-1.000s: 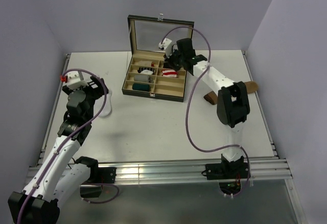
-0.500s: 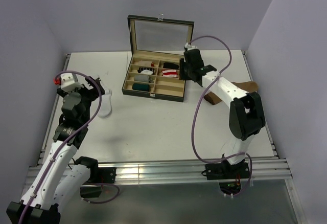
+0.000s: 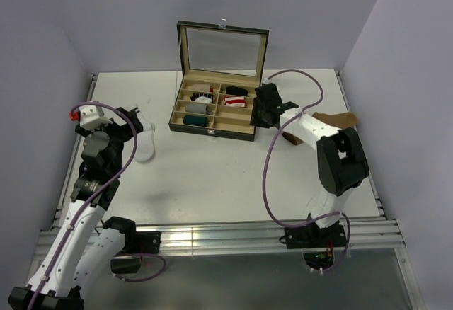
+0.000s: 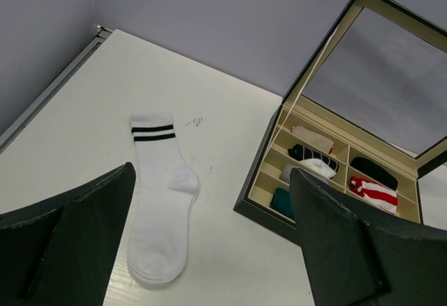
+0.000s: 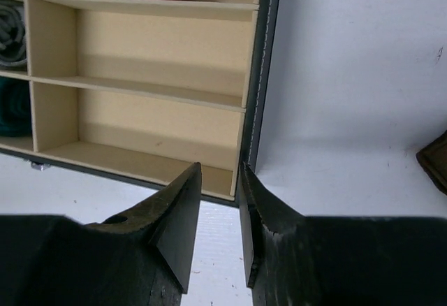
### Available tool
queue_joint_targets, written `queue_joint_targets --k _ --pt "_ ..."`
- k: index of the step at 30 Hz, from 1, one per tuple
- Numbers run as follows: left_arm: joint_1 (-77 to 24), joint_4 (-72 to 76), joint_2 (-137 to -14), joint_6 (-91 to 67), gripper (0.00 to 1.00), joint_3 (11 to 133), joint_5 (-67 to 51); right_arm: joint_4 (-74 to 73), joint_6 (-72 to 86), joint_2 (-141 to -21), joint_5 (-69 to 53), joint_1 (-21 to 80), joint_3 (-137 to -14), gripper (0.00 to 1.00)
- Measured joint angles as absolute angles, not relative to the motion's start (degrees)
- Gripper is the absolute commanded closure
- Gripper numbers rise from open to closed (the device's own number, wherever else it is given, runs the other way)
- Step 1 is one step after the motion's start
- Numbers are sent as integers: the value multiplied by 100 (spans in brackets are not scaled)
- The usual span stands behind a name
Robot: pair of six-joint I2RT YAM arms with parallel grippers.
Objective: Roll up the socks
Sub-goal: Adjust the storage box at the center of the board.
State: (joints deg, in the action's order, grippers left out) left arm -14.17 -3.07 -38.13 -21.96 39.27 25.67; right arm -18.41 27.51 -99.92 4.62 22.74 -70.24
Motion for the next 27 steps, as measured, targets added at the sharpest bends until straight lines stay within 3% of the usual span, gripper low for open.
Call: queue_joint_targets --k 7,10,11,14,27 --pt "-1415 -353 -3787 -2196 3 3927 2569 -1831 2886 -10519 613 2246 -7146 68" --pt "-1415 -392 -3789 -2196 3 3927 2567 -1850 2904 -10680 644 2228 -7164 80" --pt "-1415 -395 -3800 -2196 3 3927 2567 -1837 2926 -10711 620 2224 -7172 90" --pt "-1415 -410 -3830 -2196 3 3927 2565 -1865 2945 -10737 626 2217 -7216 100" --pt "-1415 -425 -3940 -2191 3 3927 2567 -2123 2473 -11380 460 1879 -8158 100"
